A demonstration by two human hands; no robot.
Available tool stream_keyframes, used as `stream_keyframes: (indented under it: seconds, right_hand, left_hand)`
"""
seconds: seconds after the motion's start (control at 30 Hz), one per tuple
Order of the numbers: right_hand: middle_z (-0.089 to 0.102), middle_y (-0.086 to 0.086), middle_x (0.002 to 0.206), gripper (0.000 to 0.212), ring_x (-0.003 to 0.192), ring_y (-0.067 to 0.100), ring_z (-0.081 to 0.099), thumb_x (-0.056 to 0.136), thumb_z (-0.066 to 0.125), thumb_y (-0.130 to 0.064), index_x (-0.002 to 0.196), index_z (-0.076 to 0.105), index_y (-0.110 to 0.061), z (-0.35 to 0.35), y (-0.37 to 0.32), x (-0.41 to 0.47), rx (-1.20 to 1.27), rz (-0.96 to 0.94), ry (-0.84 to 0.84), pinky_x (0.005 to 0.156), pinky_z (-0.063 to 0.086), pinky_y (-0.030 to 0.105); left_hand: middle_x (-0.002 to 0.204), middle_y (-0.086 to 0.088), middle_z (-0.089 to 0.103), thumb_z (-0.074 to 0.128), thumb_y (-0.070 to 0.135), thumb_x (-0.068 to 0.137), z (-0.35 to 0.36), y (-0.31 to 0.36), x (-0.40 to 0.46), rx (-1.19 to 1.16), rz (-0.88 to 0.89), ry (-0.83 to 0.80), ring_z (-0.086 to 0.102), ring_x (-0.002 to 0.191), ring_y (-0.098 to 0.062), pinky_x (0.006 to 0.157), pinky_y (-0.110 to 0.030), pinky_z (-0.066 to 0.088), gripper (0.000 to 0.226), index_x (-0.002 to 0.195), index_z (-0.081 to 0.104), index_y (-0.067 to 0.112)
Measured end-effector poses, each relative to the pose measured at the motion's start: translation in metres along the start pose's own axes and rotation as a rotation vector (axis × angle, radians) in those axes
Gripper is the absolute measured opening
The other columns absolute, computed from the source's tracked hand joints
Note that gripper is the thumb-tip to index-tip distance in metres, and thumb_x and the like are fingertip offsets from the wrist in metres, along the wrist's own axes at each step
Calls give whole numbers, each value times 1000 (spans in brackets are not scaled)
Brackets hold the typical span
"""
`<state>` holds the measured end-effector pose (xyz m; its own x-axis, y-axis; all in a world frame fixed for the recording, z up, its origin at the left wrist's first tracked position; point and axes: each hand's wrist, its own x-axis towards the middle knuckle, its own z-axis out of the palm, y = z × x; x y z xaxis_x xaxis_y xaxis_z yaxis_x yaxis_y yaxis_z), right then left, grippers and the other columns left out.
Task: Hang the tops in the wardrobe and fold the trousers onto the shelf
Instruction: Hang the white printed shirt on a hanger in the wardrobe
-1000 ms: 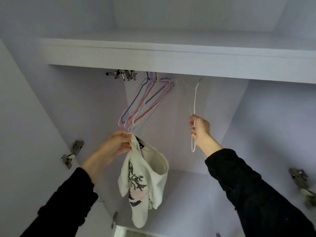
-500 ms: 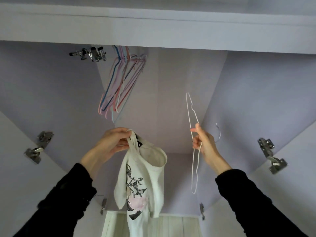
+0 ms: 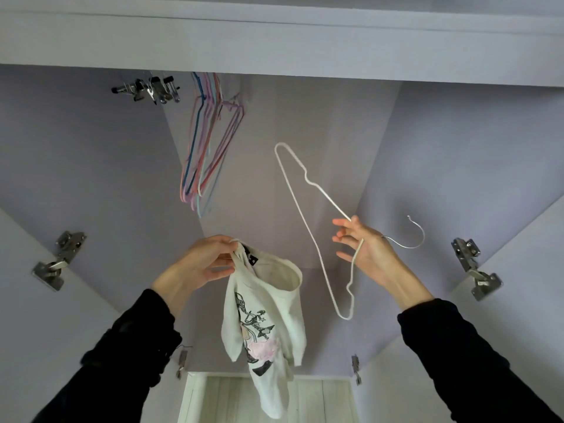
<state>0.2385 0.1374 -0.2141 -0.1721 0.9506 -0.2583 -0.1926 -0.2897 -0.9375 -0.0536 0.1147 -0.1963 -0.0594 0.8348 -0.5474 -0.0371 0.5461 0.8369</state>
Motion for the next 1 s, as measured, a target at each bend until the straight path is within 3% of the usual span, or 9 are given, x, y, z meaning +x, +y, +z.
stream_keyframes:
  seconds: [0.07, 0.1, 0.3, 0.43, 0.57, 0.7, 0.8, 0.9, 1.0]
  right_hand:
    - [59, -9, 73, 57, 80, 7, 63, 44, 83, -62, 86, 77, -25, 2, -3, -1, 196, -42, -58, 97, 39, 49]
    - [59, -8, 71, 59, 77, 8, 63, 37, 88, -58, 84, 77, -23, 4, -5, -2, 294, -65, -82, 95, 41, 50]
    - [46, -2, 54, 40, 64, 15, 57, 39, 92, -37, 65, 70, -15, 33, -23, -7, 639, -178, -131, 92, 45, 58]
    - [31, -2, 37, 34, 57, 14, 51, 45, 89, -35, 57, 64, -16, 50, -24, 0, 676, -197, -153, 90, 46, 58]
    - [28, -4, 31, 31, 54, 11, 47, 50, 86, -37, 49, 61, -19, 57, -17, 6, 646, -191, -205, 91, 46, 54]
    - [25, -4, 31, 34, 51, 12, 43, 45, 87, -34, 51, 59, -17, 61, -18, 8, 708, -203, -146, 92, 46, 55]
    - [24, -4, 30, 33, 50, 12, 42, 44, 86, -35, 52, 60, -16, 62, -20, 8, 713, -221, -118, 92, 47, 54]
    - [28, -3, 32, 29, 47, 11, 44, 46, 83, -33, 48, 62, -13, 66, -13, 9, 609, -154, -91, 91, 47, 51]
    - [26, -4, 32, 33, 47, 11, 44, 45, 86, -37, 53, 68, -10, 67, 9, 11, 441, -42, -189, 89, 48, 48]
  left_hand:
    - [88, -6, 63, 56, 8, 92, 4, -2, 1, 0, -13, -22, 59, 85, -19, 83, -33, 51, 11, 85, 60, 15]
    - [88, -6, 62, 55, 7, 93, 6, -3, 0, -7, -13, -40, 59, 85, -20, 84, -33, 50, 11, 86, 60, 14]
    - [84, -5, 62, 49, 5, 94, 15, 7, -10, -2, 40, -151, 60, 82, -18, 82, -31, 49, 15, 86, 57, 14]
    - [79, -2, 59, 50, 5, 91, 7, 18, -19, 1, 90, -204, 54, 74, -16, 78, -30, 45, 15, 84, 58, 15]
    - [75, -4, 56, 54, 7, 82, -9, 24, -26, -98, 93, -231, 48, 69, -17, 70, -31, 44, 10, 82, 60, 15]
    - [68, -4, 53, 56, 12, 75, -22, 25, -29, -99, 69, -225, 41, 48, -14, 60, -28, 43, 8, 83, 56, 13]
    - [83, -8, 54, 59, 14, 75, -29, 21, -26, -79, 42, -203, 48, 71, -22, 70, -34, 44, 13, 88, 58, 14]
    - [97, -15, 50, 62, 17, 73, -26, 21, -27, -55, 36, -220, 43, 86, -28, 73, -35, 44, 20, 92, 59, 14]
    - [108, -15, 49, 64, 19, 69, -28, 28, -29, -91, 50, -212, 38, 97, -30, 77, -38, 44, 33, 101, 58, 13]
